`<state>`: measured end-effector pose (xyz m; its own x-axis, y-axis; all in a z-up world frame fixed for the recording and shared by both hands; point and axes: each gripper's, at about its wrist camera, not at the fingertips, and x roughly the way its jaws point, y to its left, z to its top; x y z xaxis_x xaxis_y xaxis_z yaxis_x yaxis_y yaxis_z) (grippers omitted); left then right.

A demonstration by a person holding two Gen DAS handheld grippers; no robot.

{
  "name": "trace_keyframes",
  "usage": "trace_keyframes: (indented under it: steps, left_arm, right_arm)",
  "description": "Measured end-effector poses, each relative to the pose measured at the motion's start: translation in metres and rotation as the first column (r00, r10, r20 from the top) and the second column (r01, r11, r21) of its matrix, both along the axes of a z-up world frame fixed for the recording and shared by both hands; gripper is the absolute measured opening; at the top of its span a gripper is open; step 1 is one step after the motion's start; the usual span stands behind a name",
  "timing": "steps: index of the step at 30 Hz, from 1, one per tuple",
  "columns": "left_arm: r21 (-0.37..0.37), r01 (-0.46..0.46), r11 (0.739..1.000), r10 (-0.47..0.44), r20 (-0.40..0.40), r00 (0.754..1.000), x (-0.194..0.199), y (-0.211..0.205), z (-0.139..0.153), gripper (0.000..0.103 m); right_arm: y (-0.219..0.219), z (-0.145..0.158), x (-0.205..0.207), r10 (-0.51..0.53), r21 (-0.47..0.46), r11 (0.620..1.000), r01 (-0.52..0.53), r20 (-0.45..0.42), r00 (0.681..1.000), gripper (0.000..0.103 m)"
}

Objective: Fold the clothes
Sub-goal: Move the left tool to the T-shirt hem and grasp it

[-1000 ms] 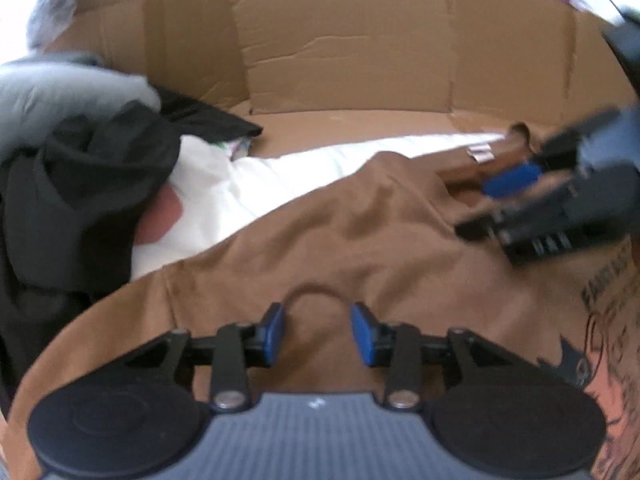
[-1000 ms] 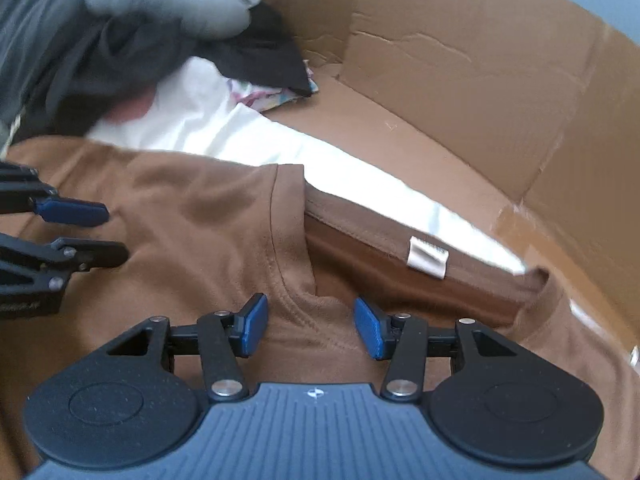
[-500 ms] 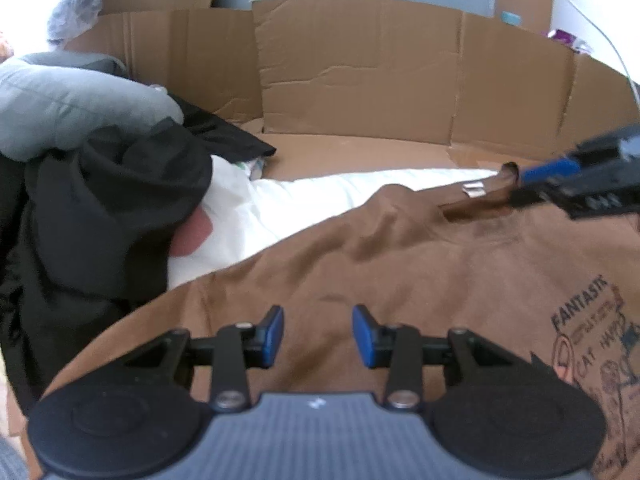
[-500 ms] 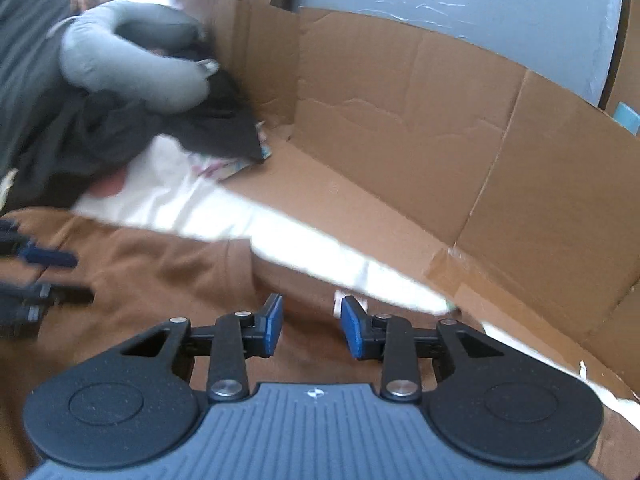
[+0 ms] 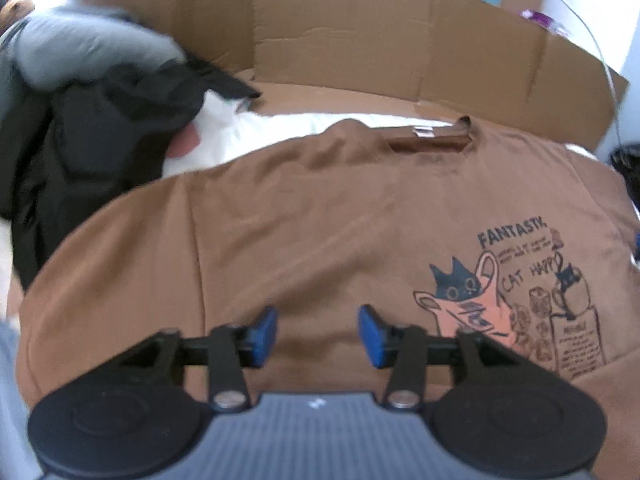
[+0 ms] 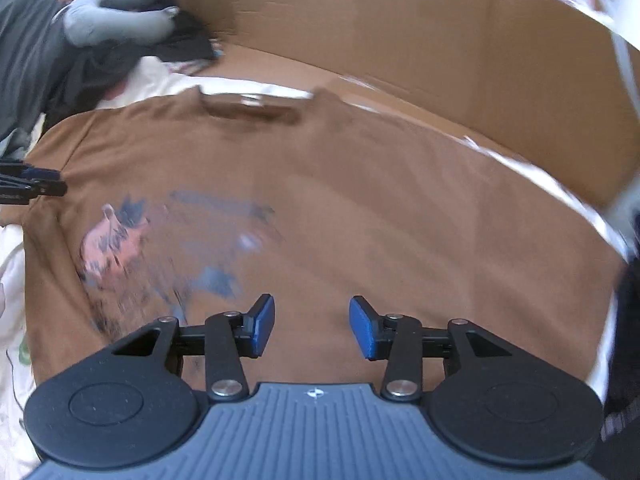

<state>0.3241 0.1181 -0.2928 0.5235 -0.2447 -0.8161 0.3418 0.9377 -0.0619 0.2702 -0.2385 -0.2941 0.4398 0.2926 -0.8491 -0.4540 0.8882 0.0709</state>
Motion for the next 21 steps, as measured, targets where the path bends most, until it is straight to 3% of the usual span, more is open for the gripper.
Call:
trace_keyframes:
  steps: [6,10,15,21]
  left_arm:
    - [0.021,-0.016,1.000,0.017,-0.077,0.997,-0.026,-0.015,0.001,0.064]
    - [-0.007,-0.031,0.999,0.029,-0.206,0.978,-0.047,-0.031,-0.001,0.064]
    - [0.024,0.016,1.000,-0.006,-0.364,0.931,-0.073,-0.057,-0.009,0.063]
    - [0.049,-0.026,0.998,0.049,-0.545,0.837,-0.100,-0.078,-0.005,0.059]
  right_arm:
    - [-0.039,0.006,-0.036,-0.067,0.020,0.998,0.067,-0.025,0.997,0.051]
    - [-0.056,0.007,-0.061,-0.095,0.050,0.994,0.099,-0.066,0.993,0.051]
    - [-0.075,-0.003,-0.092,-0.186,0.176,0.963,0.204,-0.110,0.976,0.053]
    - [-0.096,-0.017,-0.122,-0.318,0.334,0.876,0.347,-0.141,0.938,0.054]
